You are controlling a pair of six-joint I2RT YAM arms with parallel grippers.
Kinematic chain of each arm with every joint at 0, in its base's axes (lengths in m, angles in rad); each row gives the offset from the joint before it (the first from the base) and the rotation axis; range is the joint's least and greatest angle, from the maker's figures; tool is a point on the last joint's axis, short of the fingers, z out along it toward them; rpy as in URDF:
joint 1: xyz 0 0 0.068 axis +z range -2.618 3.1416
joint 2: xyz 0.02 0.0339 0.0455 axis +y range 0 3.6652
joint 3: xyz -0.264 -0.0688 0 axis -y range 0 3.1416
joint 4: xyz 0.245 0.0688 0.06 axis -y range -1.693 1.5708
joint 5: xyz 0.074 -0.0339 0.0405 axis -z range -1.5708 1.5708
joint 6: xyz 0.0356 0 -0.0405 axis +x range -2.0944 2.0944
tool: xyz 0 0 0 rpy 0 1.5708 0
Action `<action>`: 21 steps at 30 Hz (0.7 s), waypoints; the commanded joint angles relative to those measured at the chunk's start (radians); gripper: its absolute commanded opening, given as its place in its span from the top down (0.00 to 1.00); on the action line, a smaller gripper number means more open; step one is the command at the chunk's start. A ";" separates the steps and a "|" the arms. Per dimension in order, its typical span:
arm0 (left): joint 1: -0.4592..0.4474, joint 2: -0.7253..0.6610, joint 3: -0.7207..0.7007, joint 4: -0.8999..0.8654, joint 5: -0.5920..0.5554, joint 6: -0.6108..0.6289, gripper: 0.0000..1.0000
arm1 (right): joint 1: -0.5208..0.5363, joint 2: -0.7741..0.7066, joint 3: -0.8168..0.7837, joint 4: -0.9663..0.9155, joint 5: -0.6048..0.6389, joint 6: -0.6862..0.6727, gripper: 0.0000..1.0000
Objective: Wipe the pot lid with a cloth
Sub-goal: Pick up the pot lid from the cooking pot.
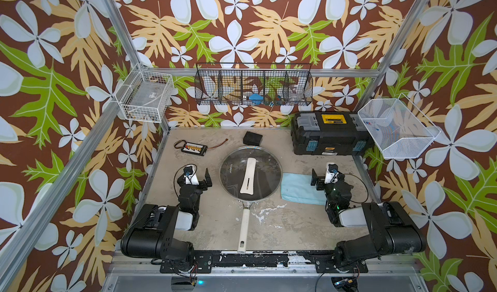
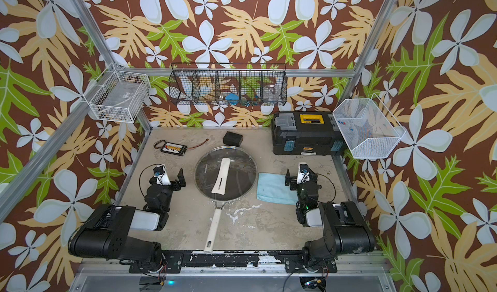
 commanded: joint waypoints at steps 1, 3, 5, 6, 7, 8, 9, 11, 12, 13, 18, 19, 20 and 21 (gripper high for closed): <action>-0.001 -0.004 0.001 0.025 -0.027 0.002 0.00 | 0.000 -0.007 0.002 -0.002 0.015 0.008 0.00; -0.001 -0.046 0.043 -0.090 -0.092 -0.028 0.00 | 0.000 -0.032 0.041 -0.091 0.063 0.027 0.00; 0.006 -0.079 0.143 -0.304 -0.114 -0.045 0.00 | 0.001 -0.063 0.089 -0.198 0.074 0.031 0.00; 0.008 -0.079 0.186 -0.367 -0.102 -0.042 0.00 | 0.000 -0.075 0.108 -0.237 0.065 0.028 0.00; 0.008 -0.078 0.218 -0.414 -0.092 -0.035 0.00 | 0.002 -0.087 0.118 -0.261 0.060 0.023 0.00; 0.008 -0.078 0.235 -0.434 -0.088 -0.032 0.00 | 0.003 -0.101 0.122 -0.279 0.059 0.021 0.00; 0.008 -0.080 0.250 -0.456 -0.093 -0.033 0.00 | 0.003 -0.120 0.127 -0.298 0.061 0.022 0.00; 0.008 -0.097 0.280 -0.513 -0.108 -0.037 0.00 | 0.003 -0.161 0.141 -0.345 0.067 0.021 0.00; 0.008 -0.105 0.304 -0.552 -0.113 -0.035 0.00 | 0.003 -0.185 0.156 -0.381 0.073 0.019 0.00; 0.008 -0.115 0.326 -0.597 -0.113 -0.035 0.00 | 0.005 -0.205 0.172 -0.417 0.082 0.022 0.00; 0.006 -0.172 0.456 -0.829 -0.110 -0.081 0.00 | 0.027 -0.324 0.274 -0.651 0.130 0.043 0.00; 0.006 -0.180 0.478 -0.866 -0.097 -0.092 0.00 | 0.034 -0.338 0.300 -0.705 0.140 0.046 0.00; 0.005 -0.192 0.502 -0.911 -0.080 -0.103 0.00 | 0.043 -0.349 0.334 -0.776 0.155 0.053 0.00; 0.000 -0.202 0.528 -0.956 -0.069 -0.117 0.00 | 0.057 -0.354 0.373 -0.846 0.175 0.062 0.00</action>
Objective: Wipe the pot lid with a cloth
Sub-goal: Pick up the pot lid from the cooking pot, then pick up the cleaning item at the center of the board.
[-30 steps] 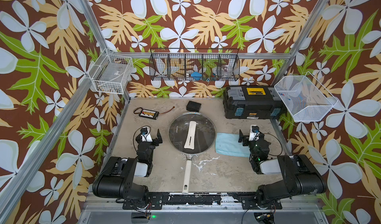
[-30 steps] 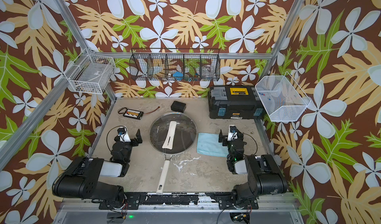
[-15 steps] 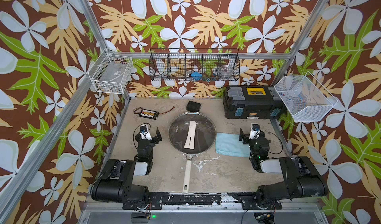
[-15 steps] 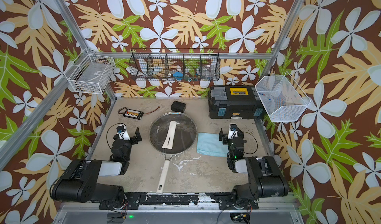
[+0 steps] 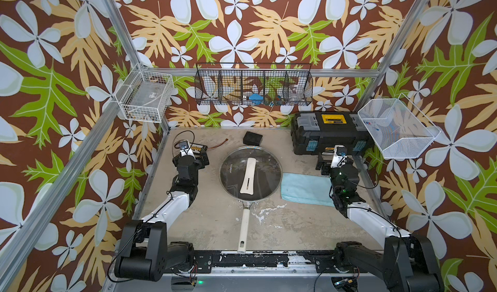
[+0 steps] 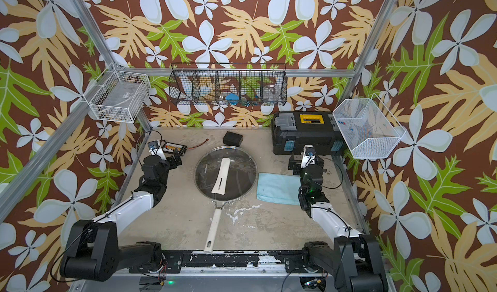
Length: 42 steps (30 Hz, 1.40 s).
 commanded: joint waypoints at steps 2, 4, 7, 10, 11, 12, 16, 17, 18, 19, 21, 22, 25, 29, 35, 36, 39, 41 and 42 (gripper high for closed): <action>-0.021 -0.030 0.099 -0.263 0.057 -0.066 0.00 | 0.037 -0.018 0.122 -0.342 0.084 0.051 0.00; -0.049 -0.028 0.156 -0.345 0.076 -0.091 0.00 | 0.059 -0.001 0.195 -0.476 0.119 0.076 0.00; -0.107 -0.005 0.253 -0.475 0.100 -0.139 0.00 | 0.081 0.060 0.323 -0.692 0.157 0.130 0.00; -0.158 0.038 0.343 -0.578 0.110 -0.186 0.00 | 0.085 0.147 0.452 -0.903 0.142 0.197 0.00; -0.175 0.055 0.371 -0.610 0.113 -0.198 0.00 | 0.085 0.175 0.489 -0.958 0.111 0.207 0.00; -0.192 0.068 0.401 -0.641 0.112 -0.204 0.00 | 0.086 0.200 0.514 -0.996 0.083 0.215 0.00; -0.253 0.109 0.470 -0.735 0.066 -0.222 0.00 | 0.096 0.264 0.570 -1.099 0.057 0.272 0.00; -0.264 0.118 0.485 -0.759 0.078 -0.231 0.00 | 0.097 0.278 0.580 -1.119 0.048 0.286 0.00; -0.274 0.128 0.498 -0.779 0.093 -0.238 0.00 | 0.098 0.291 0.584 -1.133 0.040 0.291 0.00; -0.285 0.136 0.511 -0.795 0.098 -0.244 0.00 | 0.101 0.301 0.588 -1.146 0.038 0.298 0.00; -0.312 0.148 0.524 -0.826 0.101 -0.260 0.00 | 0.108 0.324 0.585 -1.160 0.030 0.308 0.00; -0.325 0.152 0.528 -0.832 0.107 -0.268 0.00 | 0.109 0.335 0.583 -1.162 0.026 0.310 0.00; -0.358 0.170 0.537 -0.837 0.128 -0.295 0.00 | 0.111 0.375 0.577 -1.173 0.000 0.323 0.00; -0.415 0.202 0.559 -0.842 0.120 -0.312 0.00 | 0.111 0.437 0.558 -1.161 -0.071 0.313 0.00; -0.460 0.266 0.590 -0.860 0.130 -0.329 0.00 | 0.111 0.558 0.572 -1.162 -0.110 0.282 0.00; -0.465 0.273 0.595 -0.864 0.133 -0.332 0.01 | 0.111 0.571 0.574 -1.164 -0.116 0.283 0.00; -0.480 0.297 0.614 -0.886 0.136 -0.332 0.02 | 0.111 0.580 0.559 -1.157 -0.131 0.295 0.00; -0.491 0.309 0.624 -0.895 0.141 -0.329 0.03 | 0.111 0.581 0.548 -1.152 -0.134 0.303 0.00; -0.495 0.313 0.633 -0.899 0.148 -0.327 0.03 | 0.111 0.584 0.543 -1.151 -0.131 0.304 0.00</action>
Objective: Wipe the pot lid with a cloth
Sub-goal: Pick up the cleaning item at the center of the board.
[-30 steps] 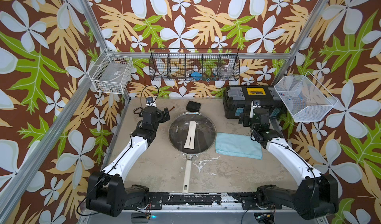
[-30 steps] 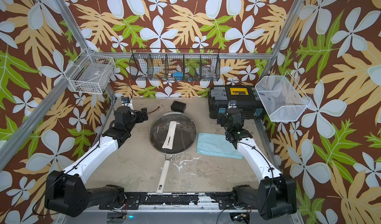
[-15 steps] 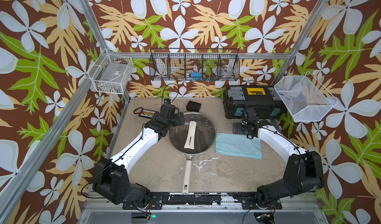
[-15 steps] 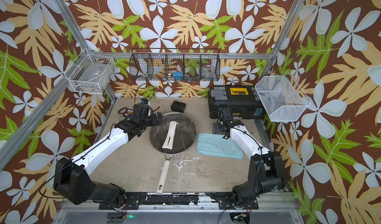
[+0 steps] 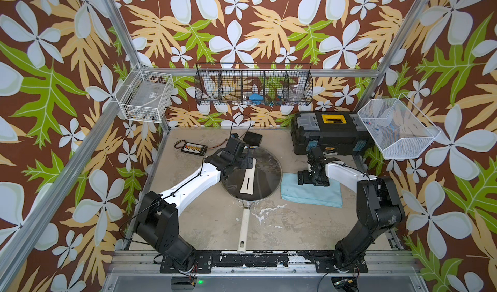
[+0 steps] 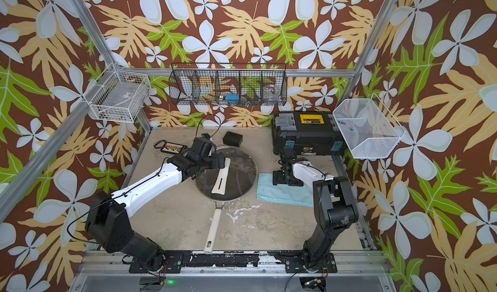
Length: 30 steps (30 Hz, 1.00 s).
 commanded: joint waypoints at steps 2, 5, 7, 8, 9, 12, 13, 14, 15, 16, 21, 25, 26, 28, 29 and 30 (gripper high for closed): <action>-0.020 0.025 0.036 -0.036 0.020 0.003 0.03 | 0.001 0.016 -0.013 0.003 -0.014 0.008 0.00; -0.035 0.055 0.066 -0.073 0.025 0.010 0.05 | 0.001 0.027 -0.029 0.004 -0.016 0.006 0.00; -0.046 0.067 0.072 -0.088 0.031 0.015 0.06 | 0.000 0.032 -0.040 0.006 -0.003 0.007 0.00; -0.052 0.067 0.069 -0.089 0.027 0.015 0.06 | 0.001 0.035 -0.047 0.011 0.003 0.005 0.00; -0.059 0.068 0.066 -0.090 0.021 0.015 0.06 | 0.001 0.039 -0.053 0.014 0.008 0.003 0.00; -0.076 0.076 0.074 -0.106 0.020 0.022 0.08 | 0.001 0.057 -0.064 0.019 0.000 -0.001 0.18; -0.081 0.081 0.079 -0.116 0.015 0.025 0.08 | 0.001 0.064 -0.069 0.023 -0.011 0.001 0.25; -0.087 0.083 0.083 -0.121 0.006 0.028 0.08 | 0.001 0.069 -0.075 0.027 -0.023 0.004 0.31; -0.090 0.084 0.084 -0.125 0.002 0.034 0.08 | 0.001 0.072 -0.081 0.031 -0.031 0.007 0.36; -0.093 0.084 0.084 -0.129 -0.005 0.036 0.08 | 0.001 0.076 -0.086 0.037 -0.039 0.013 0.40; -0.104 0.089 0.084 -0.143 -0.022 0.049 0.09 | 0.001 0.078 -0.098 0.042 -0.025 0.010 0.63; -0.116 0.096 0.081 -0.155 -0.035 0.056 0.11 | 0.001 0.072 -0.100 0.044 -0.019 -0.006 0.92; -0.118 0.096 0.080 -0.160 -0.043 0.059 0.12 | 0.001 0.070 -0.100 0.046 -0.020 -0.011 1.00; -0.121 0.097 0.080 -0.171 -0.056 0.065 0.14 | 0.001 0.063 -0.096 0.042 -0.019 -0.023 1.00; -0.122 0.097 0.078 -0.174 -0.062 0.068 0.15 | 0.001 0.055 -0.094 0.039 -0.016 -0.029 1.00; -0.123 0.097 0.078 -0.177 -0.063 0.069 0.15 | 0.001 0.049 -0.094 0.037 -0.015 -0.036 1.00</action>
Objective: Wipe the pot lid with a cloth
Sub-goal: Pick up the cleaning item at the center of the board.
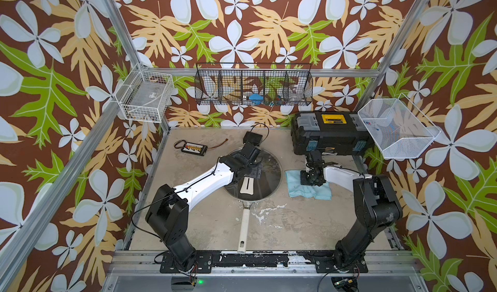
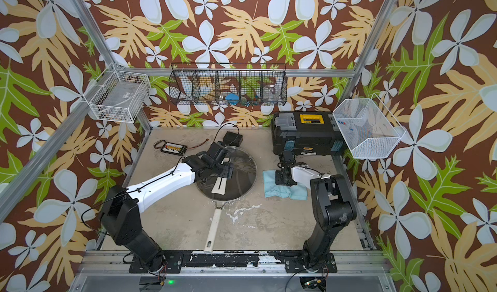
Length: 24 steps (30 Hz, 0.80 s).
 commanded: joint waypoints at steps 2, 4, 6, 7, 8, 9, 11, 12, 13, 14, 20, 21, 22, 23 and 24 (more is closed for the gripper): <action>-0.002 0.002 0.003 -0.039 -0.027 0.021 0.19 | -0.001 -0.004 -0.007 -0.162 0.024 -0.034 1.00; -0.002 0.004 0.001 -0.046 -0.027 0.025 0.23 | -0.001 -0.011 0.002 -0.167 0.027 -0.039 1.00; -0.004 0.008 0.000 -0.055 -0.027 0.027 0.25 | -0.001 -0.016 0.002 -0.165 0.018 -0.038 1.00; -0.004 0.009 -0.002 -0.056 -0.027 0.027 0.26 | -0.001 -0.017 0.001 -0.164 0.014 -0.038 1.00; -0.004 0.008 -0.005 -0.055 -0.028 0.029 0.26 | -0.001 -0.017 -0.001 -0.160 0.013 -0.038 1.00; -0.004 0.010 -0.005 -0.055 -0.028 0.030 0.27 | -0.001 -0.020 -0.005 -0.155 0.012 -0.038 1.00; -0.004 0.017 -0.001 -0.056 -0.029 0.037 0.28 | -0.001 -0.030 -0.018 -0.139 0.009 -0.038 1.00; -0.004 0.021 0.003 -0.059 -0.027 0.039 0.28 | -0.001 -0.038 -0.023 -0.129 0.010 -0.037 1.00; -0.005 0.024 0.007 -0.062 -0.026 0.043 0.29 | -0.001 -0.044 -0.026 -0.124 0.010 -0.036 1.00; -0.005 0.028 0.010 -0.063 -0.026 0.047 0.29 | -0.001 -0.049 -0.027 -0.123 0.010 -0.036 1.00; -0.008 0.054 0.049 -0.101 -0.026 0.076 0.40 | -0.003 -0.065 -0.022 -0.121 0.029 -0.040 1.00; -0.010 0.057 0.053 -0.105 -0.026 0.080 0.42 | -0.003 -0.064 -0.022 -0.121 0.026 -0.037 1.00; -0.009 0.058 0.057 -0.110 -0.026 0.083 0.45 | -0.003 -0.063 -0.022 -0.121 0.023 -0.038 1.00; -0.010 0.059 0.059 -0.112 -0.025 0.084 0.46 | -0.003 -0.062 -0.023 -0.120 0.024 -0.038 1.00; -0.010 0.059 0.062 -0.115 -0.022 0.086 0.48 | -0.003 -0.062 -0.024 -0.119 0.024 -0.038 1.00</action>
